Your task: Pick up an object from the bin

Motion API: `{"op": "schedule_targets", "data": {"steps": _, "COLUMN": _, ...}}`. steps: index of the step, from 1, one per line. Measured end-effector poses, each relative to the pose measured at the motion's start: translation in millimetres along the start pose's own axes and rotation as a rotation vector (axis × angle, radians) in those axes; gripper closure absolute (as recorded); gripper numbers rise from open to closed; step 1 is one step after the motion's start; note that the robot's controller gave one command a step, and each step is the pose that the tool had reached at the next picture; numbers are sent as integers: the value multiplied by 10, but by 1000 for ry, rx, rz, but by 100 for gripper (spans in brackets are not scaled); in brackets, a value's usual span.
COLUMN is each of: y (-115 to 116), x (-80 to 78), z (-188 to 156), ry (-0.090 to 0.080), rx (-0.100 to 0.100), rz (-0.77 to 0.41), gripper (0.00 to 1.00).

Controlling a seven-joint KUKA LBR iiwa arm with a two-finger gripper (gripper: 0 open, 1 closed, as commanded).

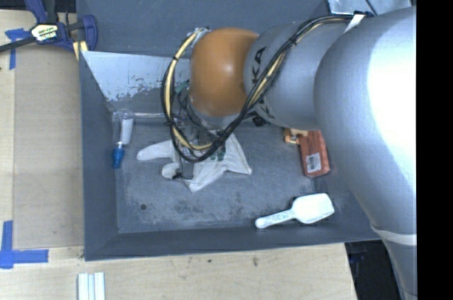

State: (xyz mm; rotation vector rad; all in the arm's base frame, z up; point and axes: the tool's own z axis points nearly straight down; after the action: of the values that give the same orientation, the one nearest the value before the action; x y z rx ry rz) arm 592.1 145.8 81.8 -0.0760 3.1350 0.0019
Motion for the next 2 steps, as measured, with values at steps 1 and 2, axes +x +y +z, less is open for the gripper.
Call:
{"op": "schedule_targets", "data": {"steps": 1, "y": 33, "x": 6, "z": 161, "ry": 6, "rx": 0, "rz": 0, "gripper": 0}}
{"op": "schedule_targets", "data": {"steps": 2, "y": 68, "x": 8, "z": 80, "ry": -2, "rx": -1, "rz": -82, "gripper": 100}}
